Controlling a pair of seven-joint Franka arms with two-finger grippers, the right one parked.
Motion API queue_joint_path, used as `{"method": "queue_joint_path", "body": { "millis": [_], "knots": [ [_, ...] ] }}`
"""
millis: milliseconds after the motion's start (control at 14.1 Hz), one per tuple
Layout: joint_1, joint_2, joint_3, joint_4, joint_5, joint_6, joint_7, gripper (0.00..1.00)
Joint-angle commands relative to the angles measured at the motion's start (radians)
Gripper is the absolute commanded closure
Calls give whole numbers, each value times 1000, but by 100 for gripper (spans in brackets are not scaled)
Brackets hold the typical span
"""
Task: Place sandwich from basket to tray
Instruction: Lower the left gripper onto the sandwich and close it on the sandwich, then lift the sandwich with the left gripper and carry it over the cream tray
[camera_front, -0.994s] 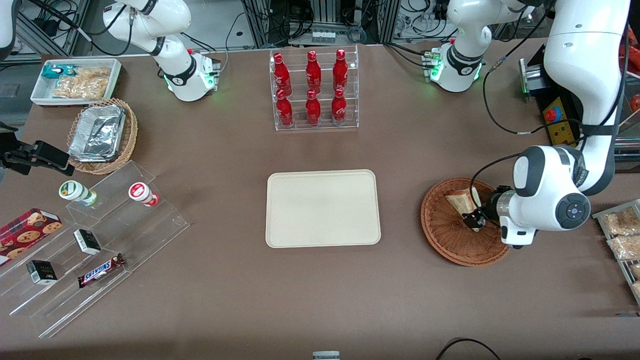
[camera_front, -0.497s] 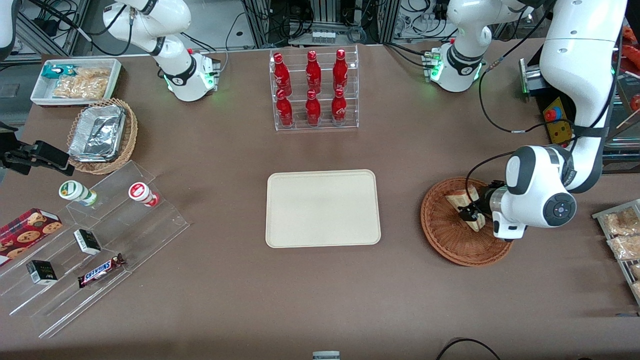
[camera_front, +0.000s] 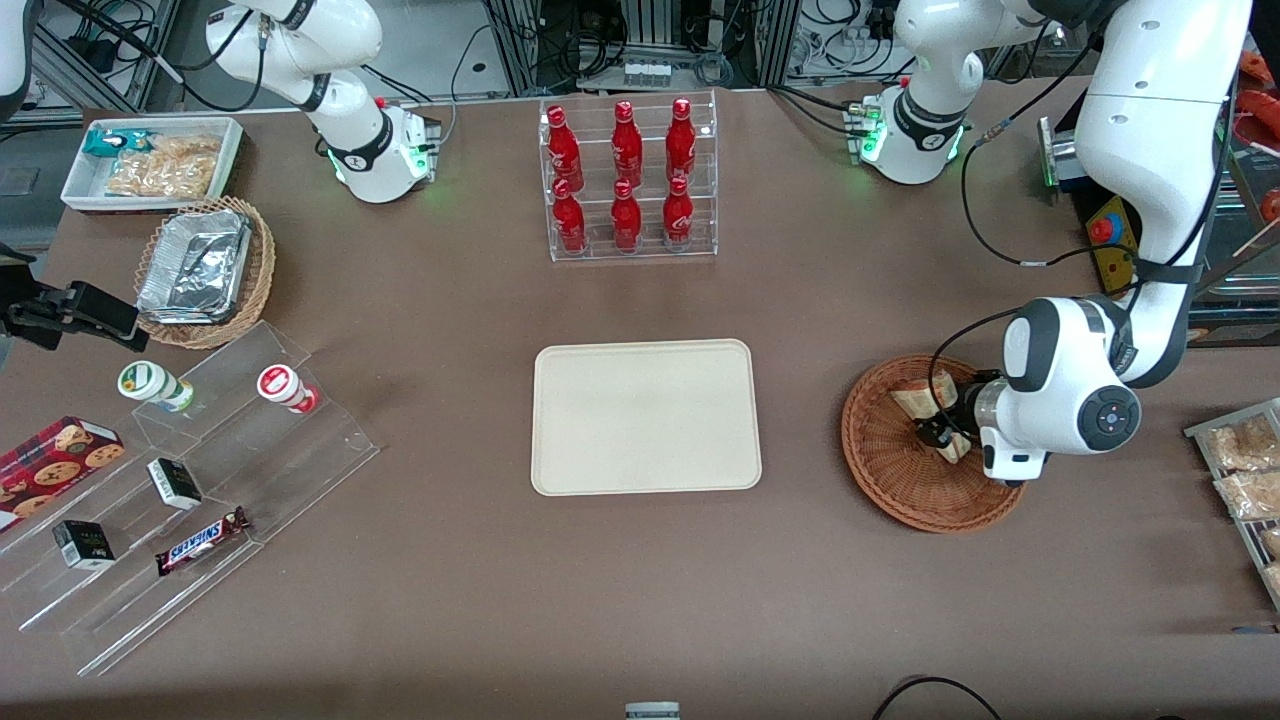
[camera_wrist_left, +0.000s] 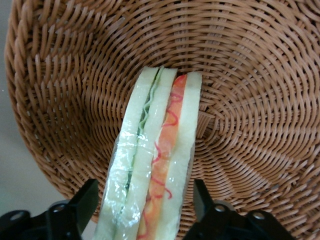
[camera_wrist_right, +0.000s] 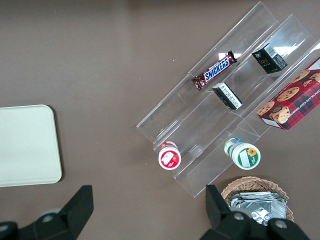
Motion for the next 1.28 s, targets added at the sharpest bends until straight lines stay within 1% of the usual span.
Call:
{"method": "queue_joint_path", "body": {
  "millis": [0, 71, 142, 213, 284, 426, 497, 568, 710, 923, 1206],
  "knots": [
    [1, -6, -2, -8, -13, 16, -14, 56],
    [0, -13, -2, -6, -13, 14, -14, 68],
    [-3, -19, -3, 0, -13, 10, -9, 77],
    [-5, -30, -3, 3, -13, 10, -3, 82],
    [-7, -42, -5, 4, -13, 8, -1, 85],
    [-10, -76, -29, 24, -11, -7, 2, 85],
    [-10, -113, -38, 29, -8, -35, 22, 85],
    [-10, -145, -48, 50, -14, -85, 84, 85],
    [-10, -162, -103, 121, -18, -183, 106, 85],
    [-10, -200, -126, 141, -18, -201, 120, 85],
    [-46, -193, -244, 198, -16, -216, 120, 85]
  ]
}}
